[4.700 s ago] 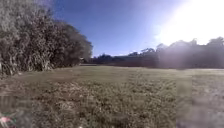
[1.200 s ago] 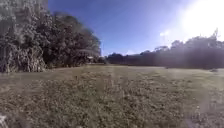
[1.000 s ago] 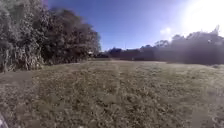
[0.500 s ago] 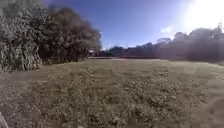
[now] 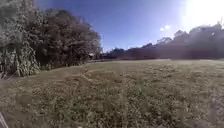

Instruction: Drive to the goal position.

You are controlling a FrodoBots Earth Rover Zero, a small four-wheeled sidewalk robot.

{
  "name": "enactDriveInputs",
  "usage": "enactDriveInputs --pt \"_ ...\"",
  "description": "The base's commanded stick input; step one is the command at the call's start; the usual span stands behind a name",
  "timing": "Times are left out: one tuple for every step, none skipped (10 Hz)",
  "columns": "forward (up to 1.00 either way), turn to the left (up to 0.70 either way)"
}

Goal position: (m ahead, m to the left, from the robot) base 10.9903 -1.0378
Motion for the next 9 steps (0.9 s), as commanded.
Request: enactDriveInputs --pt "0.97 0.00" --pt "0.97 0.00" --pt "0.97 0.00" --pt "0.97 0.00" --pt "0.97 0.00" --pt "0.97 0.00" --pt "0.97 0.00" --pt "0.97 0.00" --pt "0.97 0.00"
